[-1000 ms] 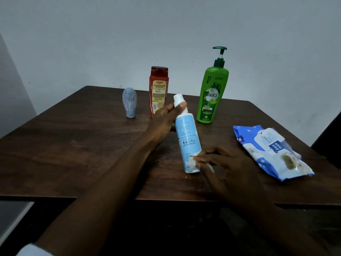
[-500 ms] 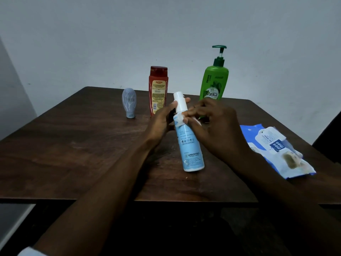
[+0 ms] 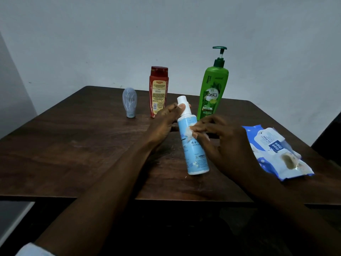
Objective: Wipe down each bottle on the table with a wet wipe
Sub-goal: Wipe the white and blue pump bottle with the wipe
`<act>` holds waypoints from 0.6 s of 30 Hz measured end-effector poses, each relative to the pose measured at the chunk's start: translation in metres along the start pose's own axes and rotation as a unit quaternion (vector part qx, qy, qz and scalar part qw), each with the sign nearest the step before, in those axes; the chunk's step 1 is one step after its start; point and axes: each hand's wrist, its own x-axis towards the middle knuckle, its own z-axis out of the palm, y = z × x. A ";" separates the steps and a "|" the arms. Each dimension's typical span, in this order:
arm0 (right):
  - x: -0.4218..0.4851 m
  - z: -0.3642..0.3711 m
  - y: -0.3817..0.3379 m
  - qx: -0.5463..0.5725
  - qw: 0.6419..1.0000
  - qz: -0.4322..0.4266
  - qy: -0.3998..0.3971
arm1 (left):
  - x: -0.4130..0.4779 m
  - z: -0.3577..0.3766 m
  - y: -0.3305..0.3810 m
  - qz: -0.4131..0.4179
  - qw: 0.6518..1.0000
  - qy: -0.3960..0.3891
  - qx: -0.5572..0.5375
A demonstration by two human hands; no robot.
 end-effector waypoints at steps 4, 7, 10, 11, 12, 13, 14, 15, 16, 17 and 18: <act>-0.024 -0.007 -0.006 -0.022 1.000 -0.005 -0.014 | 0.001 0.000 0.000 -0.005 1.000 -0.004 -0.010; -0.046 -0.012 -0.007 -0.041 0.999 -0.010 -0.029 | 0.000 0.001 0.001 -0.011 1.000 -0.003 -0.024; -0.066 -0.016 -0.008 -0.031 0.999 -0.006 -0.035 | 0.001 0.002 0.000 -0.013 0.999 0.007 -0.030; -0.069 -0.017 -0.007 -0.032 0.999 -0.006 -0.034 | 0.001 0.002 0.000 -0.012 0.999 0.009 -0.030; -0.069 -0.017 -0.006 -0.031 0.999 -0.006 -0.035 | 0.001 0.003 0.000 -0.012 0.999 0.009 -0.030; -0.068 -0.017 -0.006 -0.029 0.999 -0.006 -0.033 | 0.001 0.003 0.000 -0.012 0.999 0.009 -0.032; -0.064 -0.017 -0.005 -0.027 0.999 -0.008 -0.031 | 0.001 0.004 0.000 -0.012 0.999 0.009 -0.034; -0.058 -0.017 -0.005 -0.027 0.999 -0.011 -0.031 | 0.002 0.004 0.000 -0.012 0.999 0.010 -0.034; -0.051 -0.017 -0.006 -0.030 0.999 -0.013 -0.033 | 0.002 0.004 0.000 -0.011 0.999 0.011 -0.035; -0.044 -0.016 -0.006 -0.032 0.999 -0.016 -0.033 | 0.001 0.004 0.000 -0.008 0.999 0.013 -0.035; -0.035 -0.014 -0.006 -0.032 0.999 -0.019 -0.028 | 0.001 0.004 0.001 -0.005 0.999 0.016 -0.036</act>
